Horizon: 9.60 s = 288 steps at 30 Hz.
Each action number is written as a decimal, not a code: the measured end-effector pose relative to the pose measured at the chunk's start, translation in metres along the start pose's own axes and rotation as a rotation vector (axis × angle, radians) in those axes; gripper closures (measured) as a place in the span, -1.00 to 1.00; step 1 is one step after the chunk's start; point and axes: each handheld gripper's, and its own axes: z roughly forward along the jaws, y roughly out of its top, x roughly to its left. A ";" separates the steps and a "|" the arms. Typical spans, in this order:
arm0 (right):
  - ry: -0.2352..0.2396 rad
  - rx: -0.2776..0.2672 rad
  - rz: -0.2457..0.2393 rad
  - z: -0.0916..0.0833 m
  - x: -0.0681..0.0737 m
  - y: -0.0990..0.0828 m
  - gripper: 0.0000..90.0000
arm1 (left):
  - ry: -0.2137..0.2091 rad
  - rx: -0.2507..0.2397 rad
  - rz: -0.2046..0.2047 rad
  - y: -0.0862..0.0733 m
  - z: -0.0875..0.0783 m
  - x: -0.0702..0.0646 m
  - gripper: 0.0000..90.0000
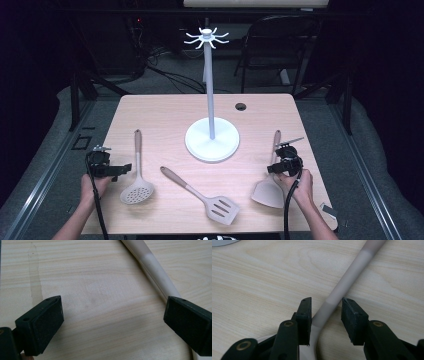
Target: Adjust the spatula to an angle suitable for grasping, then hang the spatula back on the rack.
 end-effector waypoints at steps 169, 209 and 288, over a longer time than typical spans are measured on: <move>0.087 -0.462 -0.270 -0.092 0.057 0.025 0.74 | 0.019 -0.163 0.056 0.013 -0.042 -0.022 -0.90; 0.113 -0.421 -0.435 -0.075 0.134 0.058 0.74 | -0.203 -0.318 0.228 0.085 -0.055 -0.133 -0.91; 0.214 -0.485 -0.443 -0.069 0.170 0.060 0.60 | -0.565 -0.452 0.389 0.120 -0.047 -0.263 0.70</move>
